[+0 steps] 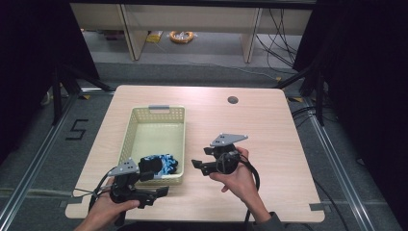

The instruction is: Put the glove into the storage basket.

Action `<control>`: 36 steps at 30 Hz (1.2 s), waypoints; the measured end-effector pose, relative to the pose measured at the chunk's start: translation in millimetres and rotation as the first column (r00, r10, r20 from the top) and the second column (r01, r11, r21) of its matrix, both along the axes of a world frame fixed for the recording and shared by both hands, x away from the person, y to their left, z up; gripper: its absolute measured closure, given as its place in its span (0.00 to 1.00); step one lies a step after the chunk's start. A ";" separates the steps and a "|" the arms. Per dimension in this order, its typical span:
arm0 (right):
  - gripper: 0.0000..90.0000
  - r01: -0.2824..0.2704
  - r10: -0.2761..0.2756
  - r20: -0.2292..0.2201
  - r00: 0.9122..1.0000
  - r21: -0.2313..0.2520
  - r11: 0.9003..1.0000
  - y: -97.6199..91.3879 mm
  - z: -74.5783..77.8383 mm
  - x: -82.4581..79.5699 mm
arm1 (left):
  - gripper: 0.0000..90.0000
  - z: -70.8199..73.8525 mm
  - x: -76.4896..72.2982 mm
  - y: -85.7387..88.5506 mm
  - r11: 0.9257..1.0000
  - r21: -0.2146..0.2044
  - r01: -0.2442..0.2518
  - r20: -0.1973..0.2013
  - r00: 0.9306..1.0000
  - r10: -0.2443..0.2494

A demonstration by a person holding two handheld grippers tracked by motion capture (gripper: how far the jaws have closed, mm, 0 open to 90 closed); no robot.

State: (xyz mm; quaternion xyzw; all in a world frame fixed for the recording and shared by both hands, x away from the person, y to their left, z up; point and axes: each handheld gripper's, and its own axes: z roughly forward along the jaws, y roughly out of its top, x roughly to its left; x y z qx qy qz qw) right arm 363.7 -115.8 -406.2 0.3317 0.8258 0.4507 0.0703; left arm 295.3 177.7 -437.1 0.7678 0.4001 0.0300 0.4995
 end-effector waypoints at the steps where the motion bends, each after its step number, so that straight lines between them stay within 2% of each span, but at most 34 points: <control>1: 0.41 -0.011 0.011 0.007 1.000 -0.007 1.000 -2.4 -2.0 0.4 | 0.18 -1.5 0.0 -0.3 1.000 -0.009 0.009 0.003 1.000 -0.009; 2: 0.41 -0.003 0.003 0.003 1.000 -0.012 1.000 -4.2 -2.9 -1.1 | 0.18 -2.1 -0.9 -1.2 1.000 -0.017 0.006 -0.001 1.000 -0.006; 3: 0.41 0.001 -0.001 0.019 1.000 -0.017 1.000 -6.8 -4.1 -1.0 | 0.18 -2.8 -1.7 -1.2 1.000 -0.018 0.007 0.004 1.000 -0.007; 4: 0.41 0.008 -0.008 0.003 1.000 -0.003 1.000 -8.4 -5.6 -1.6 | 0.18 -3.3 -3.0 -0.9 1.000 -0.011 0.005 0.013 1.000 -0.005; 5: 0.41 0.001 -0.001 0.006 1.000 -0.006 1.000 -10.4 -6.8 -1.4 | 0.18 -4.6 -4.3 -1.9 1.000 -0.021 -0.001 0.012 1.000 0.001; 6: 0.41 0.024 -0.024 0.000 1.000 -0.014 1.000 -12.8 -6.8 -2.9 | 0.18 -5.7 -4.5 -1.6 1.000 -0.013 0.012 0.015 1.000 -0.012; 7: 0.41 0.008 -0.008 0.015 1.000 -0.009 1.000 -14.3 -8.7 -1.8 | 0.18 -7.2 -5.2 -1.6 1.000 -0.009 0.013 0.021 1.000 -0.013; 8: 0.40 0.023 -0.023 -0.013 1.000 0.002 1.000 -15.2 -9.8 -3.8 | 0.18 -8.0 -6.0 -1.8 1.000 -0.004 0.013 0.015 1.000 -0.013; 10: 0.40 0.029 -0.029 -0.007 1.000 -0.013 0.999 -18.9 -11.7 -5.3 | 0.18 -10.6 -7.5 -2.3 1.000 0.002 0.014 0.019 1.000 -0.014; 11: 0.40 0.024 -0.024 -0.006 1.000 -0.007 1.000 -19.8 -13.6 -5.6 | 0.18 -11.3 -8.8 -2.5 1.000 0.010 0.013 0.013 1.000 -0.013; 12: 0.40 0.028 -0.028 -0.021 0.999 -0.001 1.000 -20.5 -15.1 -6.8 | 0.18 -11.9 -9.3 -3.0 1.000 0.018 0.015 0.021 1.000 -0.015; 13: 0.40 0.028 -0.028 -0.013 1.000 -0.009 1.000 -22.0 -16.1 -7.2 | 0.18 -12.8 -10.3 -3.4 1.000 0.021 0.016 0.022 1.000 -0.016; 15: 0.40 0.030 -0.030 -0.024 0.999 -0.003 1.000 -23.8 -17.9 -9.7 | 0.18 -14.0 -12.2 -4.8 0.999 0.029 0.018 0.032 0.999 -0.019; 16: 0.40 0.033 -0.033 -0.010 0.999 -0.012 0.999 -25.1 -18.8 -10.8 | 0.18 -15.1 -13.5 -6.1 0.999 0.028 0.019 0.034 0.999 -0.020; 17: 0.40 0.040 -0.040 -0.031 0.999 -0.001 0.999 -25.3 -19.5 -13.0 | 0.18 -16.0 -14.2 -6.3 0.999 0.038 0.032 0.037 0.999 -0.033; 20: 0.40 0.038 -0.038 -0.009 0.999 -0.010 0.999 -29.9 -23.0 -14.4 | 0.18 -19.9 -17.8 -9.5 0.998 0.050 0.039 0.035 0.999 -0.041; 22: 0.40 0.047 -0.047 -0.039 0.998 -0.008 0.999 -31.4 -24.4 -18.6 | 0.18 -23.3 -19.5 -11.1 0.998 0.050 0.043 0.040 0.998 -0.045; 23: 0.39 0.042 -0.043 -0.030 0.999 -0.010 0.999 -33.1 -26.2 -18.3 | 0.18 -24.3 -20.2 -10.8 0.997 0.067 0.047 0.044 0.998 -0.050; 24: 0.39 0.049 -0.049 -0.031 0.998 -0.008 0.999 -33.4 -28.2 -20.1 | 0.18 -25.8 -20.9 -11.1 0.997 0.066 0.050 0.046 0.998 -0.053; 25: 0.39 0.051 -0.052 -0.034 0.998 -0.025 0.998 -35.6 -28.3 -21.4 | 0.18 -26.5 -21.8 -11.1 0.996 0.073 0.052 0.041 0.998 -0.055; 26: 0.39 0.048 -0.048 -0.032 0.998 -0.006 0.999 -35.4 -31.5 -22.4 | 0.18 -28.3 -23.1 -12.3 0.997 0.066 0.042 0.043 0.998 -0.045; 27: 0.39 0.038 -0.038 -0.039 0.998 -0.011 0.999 -37.3 -32.3 -23.1 | 0.19 -29.5 -23.4 -11.6 0.996 0.072 0.052 0.039 0.998 -0.055; 28: 0.39 0.025 -0.025 -0.024 0.999 -0.015 1.000 -38.4 -34.1 -23.4 | 0.19 -30.8 -24.0 -11.4 0.996 0.073 0.059 0.035 0.998 -0.061; 31: 0.38 0.048 -0.049 -0.033 0.998 -0.010 0.999 -42.0 -37.0 -29.3 | 0.19 -34.6 -25.9 -11.5 0.995 0.079 0.067 0.038 0.997 -0.070; 32: 0.38 0.059 -0.059 -0.049 0.997 -0.002 0.998 -42.4 -37.8 -32.4 | 0.19 -35.3 -26.9 -11.6 0.995 0.082 0.064 0.029 0.997 -0.066; 33: 0.38 0.068 -0.068 -0.041 0.997 -0.009 0.998 -44.6 -38.0 -33.7 | 0.19 -36.4 -27.2 -11.2 0.994 0.086 0.065 0.030 0.997 -0.068; 34: 0.38 0.057 -0.057 -0.028 0.998 0.006 0.998 -45.7 -40.5 -33.8 | 0.19 -38.2 -27.6 -11.6 0.995 0.079 0.062 0.029 0.998 -0.064; 35: 0.38 0.053 -0.053 -0.030 0.998 0.003 0.999 -47.2 -41.0 -35.4 | 0.19 -39.3 -27.8 -11.1 0.994 0.092 0.066 0.031 0.997 -0.069; 36: 0.37 0.069 -0.069 -0.046 0.997 0.009 0.998 -46.8 -41.9 -38.9 | 0.19 -40.1 -29.3 -11.6 0.994 0.097 0.052 0.020 0.998 -0.054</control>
